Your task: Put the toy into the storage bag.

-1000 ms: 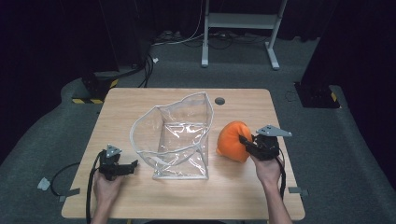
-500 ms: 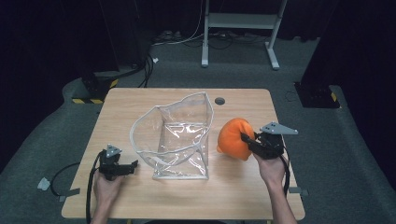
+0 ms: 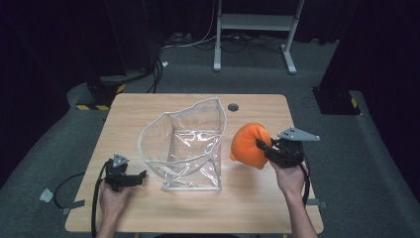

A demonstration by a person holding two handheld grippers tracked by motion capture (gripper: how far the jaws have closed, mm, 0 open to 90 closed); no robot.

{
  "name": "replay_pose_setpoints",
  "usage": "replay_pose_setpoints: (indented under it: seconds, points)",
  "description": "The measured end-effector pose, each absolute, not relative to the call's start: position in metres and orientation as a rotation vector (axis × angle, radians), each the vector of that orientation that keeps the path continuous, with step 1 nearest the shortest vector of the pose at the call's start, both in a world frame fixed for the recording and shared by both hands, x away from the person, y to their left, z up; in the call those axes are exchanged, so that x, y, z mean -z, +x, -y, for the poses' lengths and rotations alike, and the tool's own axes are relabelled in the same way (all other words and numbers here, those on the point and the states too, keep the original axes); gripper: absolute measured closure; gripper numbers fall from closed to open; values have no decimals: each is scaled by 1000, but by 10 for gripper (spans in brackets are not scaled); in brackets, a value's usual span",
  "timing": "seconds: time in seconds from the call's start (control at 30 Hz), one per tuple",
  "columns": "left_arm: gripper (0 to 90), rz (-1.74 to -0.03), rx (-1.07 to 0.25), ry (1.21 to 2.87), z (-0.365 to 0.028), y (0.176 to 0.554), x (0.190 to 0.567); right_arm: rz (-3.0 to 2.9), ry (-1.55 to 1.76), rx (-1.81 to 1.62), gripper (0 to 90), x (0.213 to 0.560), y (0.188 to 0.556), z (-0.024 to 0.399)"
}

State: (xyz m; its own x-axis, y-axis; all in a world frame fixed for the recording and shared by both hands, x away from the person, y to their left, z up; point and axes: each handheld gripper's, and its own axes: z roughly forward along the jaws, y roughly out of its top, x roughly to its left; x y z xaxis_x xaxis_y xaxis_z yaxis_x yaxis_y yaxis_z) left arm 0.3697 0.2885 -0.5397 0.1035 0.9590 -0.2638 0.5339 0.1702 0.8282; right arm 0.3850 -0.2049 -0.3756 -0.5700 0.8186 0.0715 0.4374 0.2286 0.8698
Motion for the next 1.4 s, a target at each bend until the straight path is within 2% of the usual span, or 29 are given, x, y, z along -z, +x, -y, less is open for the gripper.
replay_pose_setpoints:
  seconds: [1.4]
  points:
    - [59,-1552,-600,1480,-289,370,540,-2090,1081,-1335,691,311,375,202]
